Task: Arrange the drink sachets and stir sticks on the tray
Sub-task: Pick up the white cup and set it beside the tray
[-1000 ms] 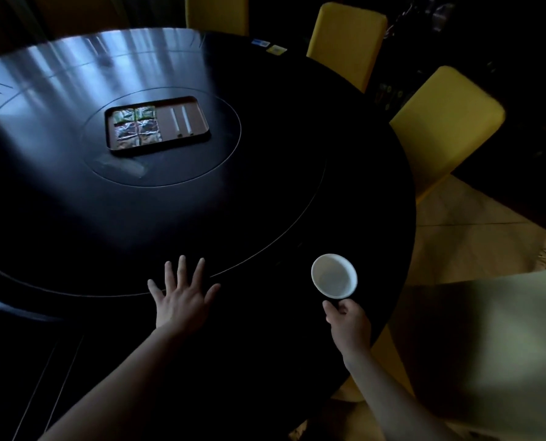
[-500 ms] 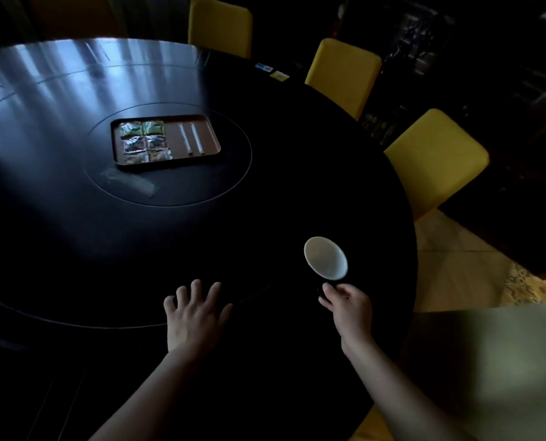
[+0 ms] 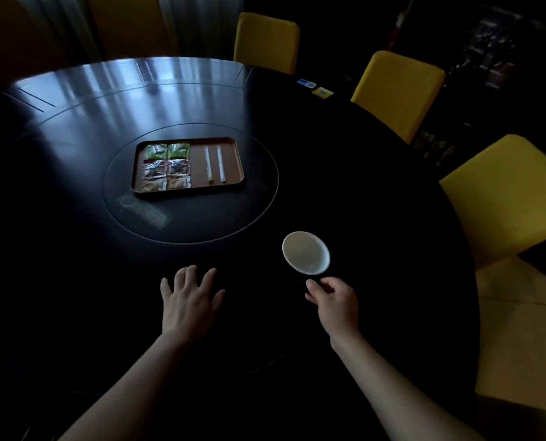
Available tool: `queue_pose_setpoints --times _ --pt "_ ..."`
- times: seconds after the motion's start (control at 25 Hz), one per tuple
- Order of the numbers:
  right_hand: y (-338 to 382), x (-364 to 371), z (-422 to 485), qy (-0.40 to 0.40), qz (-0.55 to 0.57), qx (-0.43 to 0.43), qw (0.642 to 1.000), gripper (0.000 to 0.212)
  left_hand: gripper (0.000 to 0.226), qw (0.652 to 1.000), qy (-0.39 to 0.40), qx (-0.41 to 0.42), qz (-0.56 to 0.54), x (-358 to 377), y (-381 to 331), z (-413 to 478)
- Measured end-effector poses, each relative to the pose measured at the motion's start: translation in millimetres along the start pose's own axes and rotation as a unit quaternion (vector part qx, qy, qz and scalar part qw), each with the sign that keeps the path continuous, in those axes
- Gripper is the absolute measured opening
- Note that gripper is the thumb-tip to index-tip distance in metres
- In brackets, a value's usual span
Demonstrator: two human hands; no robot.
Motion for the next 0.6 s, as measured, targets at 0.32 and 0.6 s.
queue_pose_setpoints --times 0.32,0.6 --pt "58.4 55.7 93.6 0.022 -0.037 -0.042 0.998 0.011 0.059 0.999 0.013 -0.049 -0.010 -1.6 22.6 118.9" --pt "99.4 107.0 162.0 0.036 -0.065 -0.077 0.994 0.015 0.066 0.997 -0.016 -0.073 -0.020 13.7 43.3 133.6"
Point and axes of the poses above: each hand's wrist, its own z-axis towards the middle knuckle, its own x-axis out of the palm, y = z × x, the point moved 3 cm from there along z, towards the middle knuckle, and after that the axes turned 10 degrees about x, right-handed, at the moved point
